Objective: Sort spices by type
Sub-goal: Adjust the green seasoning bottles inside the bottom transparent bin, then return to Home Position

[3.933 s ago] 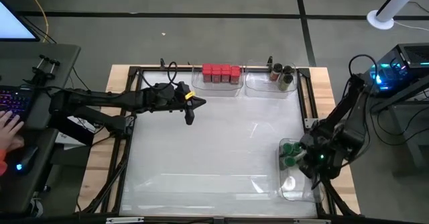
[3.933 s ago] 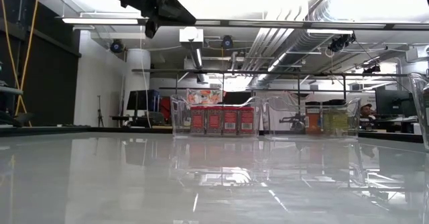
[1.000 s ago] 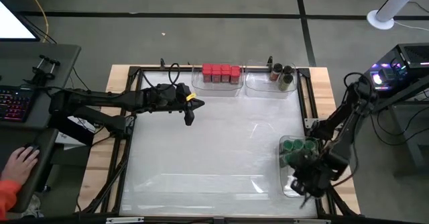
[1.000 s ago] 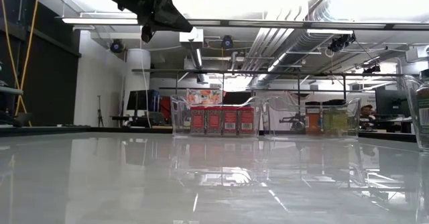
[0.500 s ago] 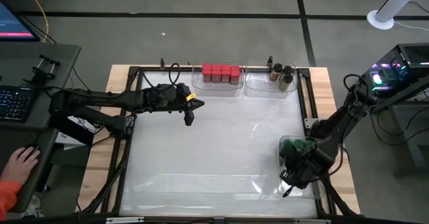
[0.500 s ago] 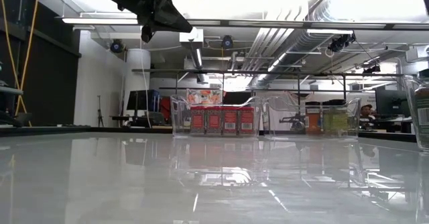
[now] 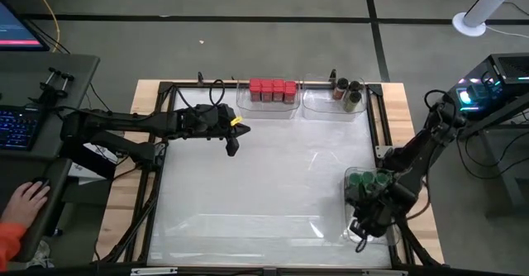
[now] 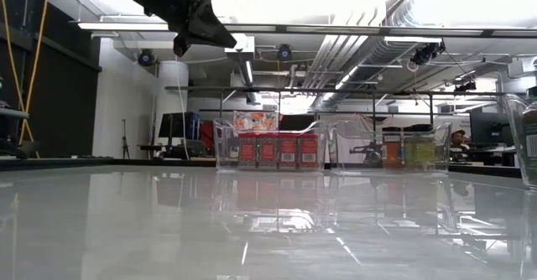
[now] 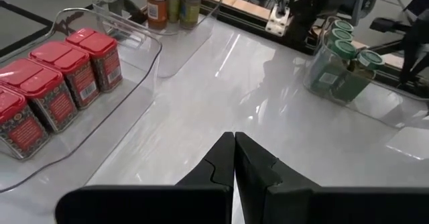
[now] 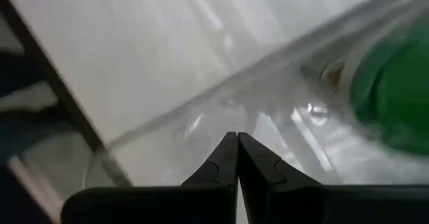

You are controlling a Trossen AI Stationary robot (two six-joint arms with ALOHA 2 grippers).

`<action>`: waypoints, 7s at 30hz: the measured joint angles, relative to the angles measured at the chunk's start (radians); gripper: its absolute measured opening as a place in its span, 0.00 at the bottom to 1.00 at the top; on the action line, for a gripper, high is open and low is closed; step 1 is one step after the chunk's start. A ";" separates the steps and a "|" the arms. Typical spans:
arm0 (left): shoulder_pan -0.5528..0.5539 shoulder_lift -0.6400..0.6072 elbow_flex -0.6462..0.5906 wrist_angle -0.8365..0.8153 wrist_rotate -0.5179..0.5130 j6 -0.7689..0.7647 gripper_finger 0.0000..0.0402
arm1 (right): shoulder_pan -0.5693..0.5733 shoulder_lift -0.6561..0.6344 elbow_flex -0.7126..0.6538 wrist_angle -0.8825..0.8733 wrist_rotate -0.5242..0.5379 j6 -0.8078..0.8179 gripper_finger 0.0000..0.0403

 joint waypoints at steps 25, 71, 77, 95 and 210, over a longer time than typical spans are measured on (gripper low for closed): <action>0.002 0.000 0.000 -0.004 -0.002 -0.002 0.00 | 0.027 0.251 -0.058 0.045 0.149 0.356 0.00; -0.113 -0.414 -0.371 0.623 0.094 -0.186 0.00 | -0.725 -0.234 0.154 0.416 0.164 -0.888 0.00; -0.151 -0.482 -0.566 0.794 0.001 -0.240 0.00 | -0.862 -0.237 0.153 0.447 0.042 -0.920 0.00; -0.088 -0.637 -0.819 0.968 -0.005 -0.331 0.00 | -0.907 -0.237 0.153 0.446 0.024 -0.844 0.00; 0.023 -1.200 -0.818 0.537 0.001 -0.281 0.00 | -1.023 -1.276 -0.885 0.916 -0.201 -1.226 0.00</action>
